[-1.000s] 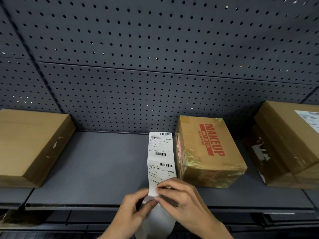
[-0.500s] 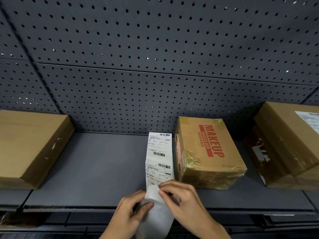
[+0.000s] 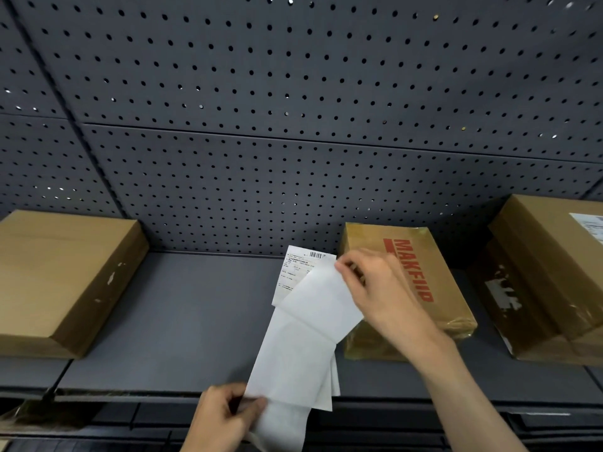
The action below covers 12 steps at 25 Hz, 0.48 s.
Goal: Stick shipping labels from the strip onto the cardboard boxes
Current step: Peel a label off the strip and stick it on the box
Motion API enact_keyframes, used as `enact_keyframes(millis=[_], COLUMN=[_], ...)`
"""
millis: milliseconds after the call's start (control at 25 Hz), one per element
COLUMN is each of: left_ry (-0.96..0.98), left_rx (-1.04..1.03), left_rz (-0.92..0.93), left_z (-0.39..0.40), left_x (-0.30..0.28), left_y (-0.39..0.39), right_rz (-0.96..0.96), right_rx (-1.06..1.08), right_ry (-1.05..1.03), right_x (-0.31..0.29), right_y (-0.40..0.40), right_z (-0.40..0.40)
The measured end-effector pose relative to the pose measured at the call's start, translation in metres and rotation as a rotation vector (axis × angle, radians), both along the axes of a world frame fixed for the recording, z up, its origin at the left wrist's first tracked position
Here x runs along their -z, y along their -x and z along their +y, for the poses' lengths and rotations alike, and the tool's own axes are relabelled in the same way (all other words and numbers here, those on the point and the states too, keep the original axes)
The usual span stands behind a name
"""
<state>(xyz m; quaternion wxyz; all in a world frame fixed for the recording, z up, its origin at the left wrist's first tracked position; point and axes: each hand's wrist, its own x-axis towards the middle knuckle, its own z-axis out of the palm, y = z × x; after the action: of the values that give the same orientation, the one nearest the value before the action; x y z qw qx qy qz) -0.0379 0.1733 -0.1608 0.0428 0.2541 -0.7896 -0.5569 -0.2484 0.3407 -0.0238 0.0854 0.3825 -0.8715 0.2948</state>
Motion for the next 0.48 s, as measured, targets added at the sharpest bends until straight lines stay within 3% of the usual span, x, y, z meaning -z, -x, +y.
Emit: enact_keyframes(millis=[240,480], left_ry=[0.076,0.288], left_rx=[-0.077,-0.084], left_rz=[-0.007,0.009], left_z=[-0.007,-0.013], left_x=[0.003,-0.002], left_y=[-0.003,-0.003], right_rz=[0.054,0.088], right_rx=[0.144,0.194], right_ry=[0.073,0.21], right_x=[-0.029,-0.045], right_y=[0.032,0.04], right_z=[0.0,0.008])
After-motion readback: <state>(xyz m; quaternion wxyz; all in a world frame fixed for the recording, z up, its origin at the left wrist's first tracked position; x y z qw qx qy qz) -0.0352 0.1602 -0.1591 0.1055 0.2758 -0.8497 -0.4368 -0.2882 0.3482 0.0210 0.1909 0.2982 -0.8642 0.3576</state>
